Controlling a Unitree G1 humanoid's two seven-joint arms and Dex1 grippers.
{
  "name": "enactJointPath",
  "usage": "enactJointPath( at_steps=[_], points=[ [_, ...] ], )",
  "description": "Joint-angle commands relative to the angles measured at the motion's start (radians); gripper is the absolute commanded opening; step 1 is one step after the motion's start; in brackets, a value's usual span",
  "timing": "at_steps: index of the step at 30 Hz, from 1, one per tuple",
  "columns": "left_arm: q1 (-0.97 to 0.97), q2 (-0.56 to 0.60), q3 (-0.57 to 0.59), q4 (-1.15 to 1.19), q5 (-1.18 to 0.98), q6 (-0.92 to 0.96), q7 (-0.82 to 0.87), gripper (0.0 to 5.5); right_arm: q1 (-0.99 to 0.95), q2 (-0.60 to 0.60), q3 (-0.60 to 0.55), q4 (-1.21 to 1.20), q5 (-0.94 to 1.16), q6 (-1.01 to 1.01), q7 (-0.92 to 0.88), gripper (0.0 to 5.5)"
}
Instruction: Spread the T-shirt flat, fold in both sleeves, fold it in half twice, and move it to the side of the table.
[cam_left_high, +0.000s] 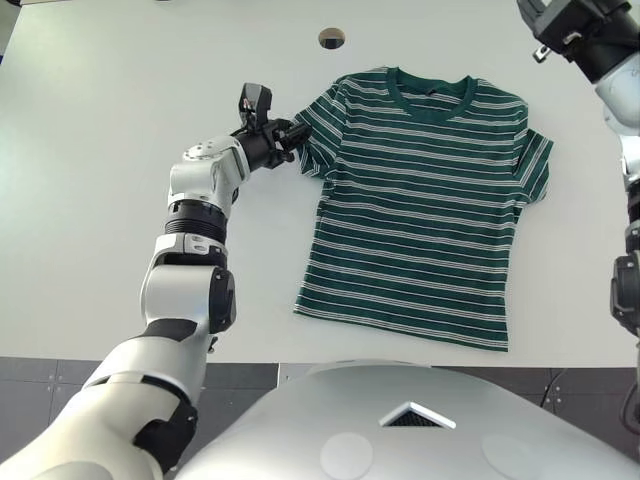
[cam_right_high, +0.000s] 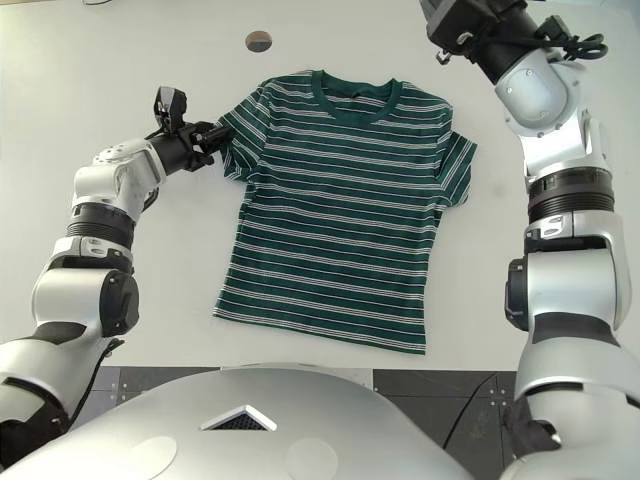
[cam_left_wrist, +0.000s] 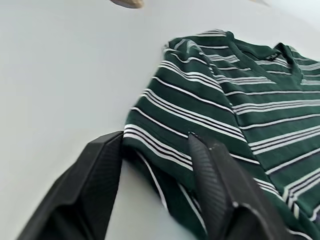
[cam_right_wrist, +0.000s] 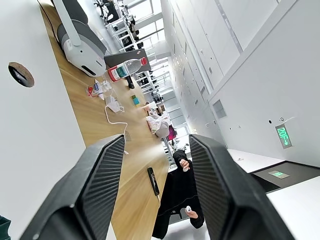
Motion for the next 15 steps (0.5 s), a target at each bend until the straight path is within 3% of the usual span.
enactJointPath(
  at_steps=[1,10,15],
  points=[
    [0.053,-0.001,-0.028,0.013,0.037,0.048,0.013,1.67,0.008,0.002,-0.009,-0.016,0.012,0.015,0.017,2.32],
    [0.037,0.005,0.017,0.015,0.018,0.024,0.054,0.12,0.021,0.012,-0.002,-0.016,0.014,0.020,0.030,2.32],
    [0.036,0.009,0.036,-0.064,-0.003,0.051,0.043,0.12,0.022,0.018,-0.001,-0.016,0.013,0.020,0.040,2.32]
  ],
)
